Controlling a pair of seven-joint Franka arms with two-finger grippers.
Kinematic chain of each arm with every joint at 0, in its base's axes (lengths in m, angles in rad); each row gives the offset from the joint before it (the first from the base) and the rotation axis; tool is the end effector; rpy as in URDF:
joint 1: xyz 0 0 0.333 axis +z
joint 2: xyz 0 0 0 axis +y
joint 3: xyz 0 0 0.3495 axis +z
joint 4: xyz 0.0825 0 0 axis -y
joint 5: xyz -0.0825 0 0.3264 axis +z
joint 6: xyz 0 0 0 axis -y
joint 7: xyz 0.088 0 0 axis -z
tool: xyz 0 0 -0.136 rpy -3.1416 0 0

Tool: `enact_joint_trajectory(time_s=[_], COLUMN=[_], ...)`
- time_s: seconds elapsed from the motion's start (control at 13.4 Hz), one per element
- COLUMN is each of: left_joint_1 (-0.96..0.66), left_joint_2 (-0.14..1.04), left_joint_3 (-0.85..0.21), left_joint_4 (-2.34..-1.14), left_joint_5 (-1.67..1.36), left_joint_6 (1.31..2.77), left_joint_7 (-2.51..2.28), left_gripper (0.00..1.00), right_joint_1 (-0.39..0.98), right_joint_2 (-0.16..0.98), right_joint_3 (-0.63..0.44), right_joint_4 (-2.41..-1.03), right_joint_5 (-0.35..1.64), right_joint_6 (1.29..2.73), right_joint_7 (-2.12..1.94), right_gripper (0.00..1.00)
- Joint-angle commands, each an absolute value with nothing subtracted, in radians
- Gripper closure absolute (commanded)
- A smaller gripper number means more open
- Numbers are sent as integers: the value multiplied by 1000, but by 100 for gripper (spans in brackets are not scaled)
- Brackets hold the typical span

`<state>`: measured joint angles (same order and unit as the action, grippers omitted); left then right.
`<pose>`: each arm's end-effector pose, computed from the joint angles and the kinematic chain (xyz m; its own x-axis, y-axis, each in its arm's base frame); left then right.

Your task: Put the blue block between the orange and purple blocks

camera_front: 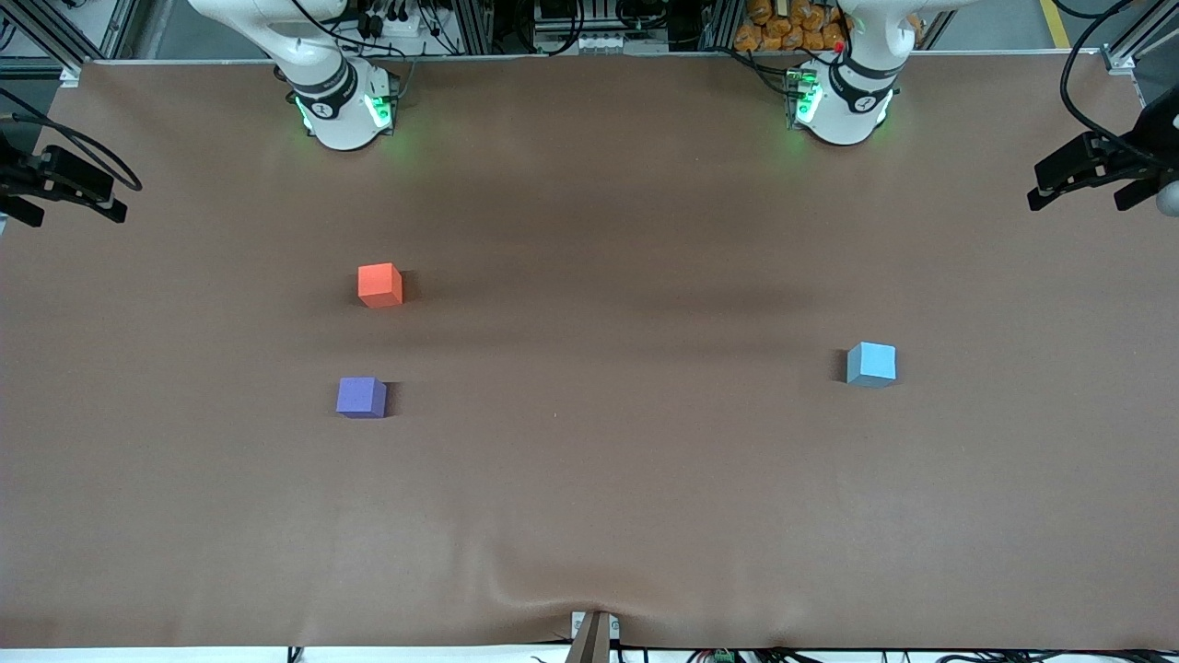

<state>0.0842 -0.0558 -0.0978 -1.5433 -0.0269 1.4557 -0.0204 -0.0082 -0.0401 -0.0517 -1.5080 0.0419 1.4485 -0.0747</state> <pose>0.4649 -0.0119 0.6571 0.9995 0.0040 -0.0325 0.0047 -0.9998 0.0207 0.4695 -0.0227 0.6635 0.9997 0.0199 -0.0160 0.0192 -0.9988 -0.0450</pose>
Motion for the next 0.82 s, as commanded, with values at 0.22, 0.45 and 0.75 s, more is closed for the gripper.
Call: enact_joint_trajectory(time_s=[0.22, 0.45, 0.75], left_joint_1=[119, 127, 127], left_joint_2=[-37, -35, -41], left_joint_3=[-101, -101, -101], left_joint_4=[-1519, -1514, -1514], left_joint_5=[-23, -25, -28], left_joint_6=[1434, 1436, 1442], left_joint_7=[-17, -17, -18], left_gripper=[0, 0, 0], right_joint_1=[3, 0, 3], right_joint_2=[-35, -29, -26], right_joint_3=[-51, -54, -54], right_joint_4=[-1448, -1447, -1447], right_joint_5=[40, 49, 51], right_joint_6=[1401, 1407, 1411], right_joint_7=[-71, -77, -78], right_gripper=[0, 0, 0])
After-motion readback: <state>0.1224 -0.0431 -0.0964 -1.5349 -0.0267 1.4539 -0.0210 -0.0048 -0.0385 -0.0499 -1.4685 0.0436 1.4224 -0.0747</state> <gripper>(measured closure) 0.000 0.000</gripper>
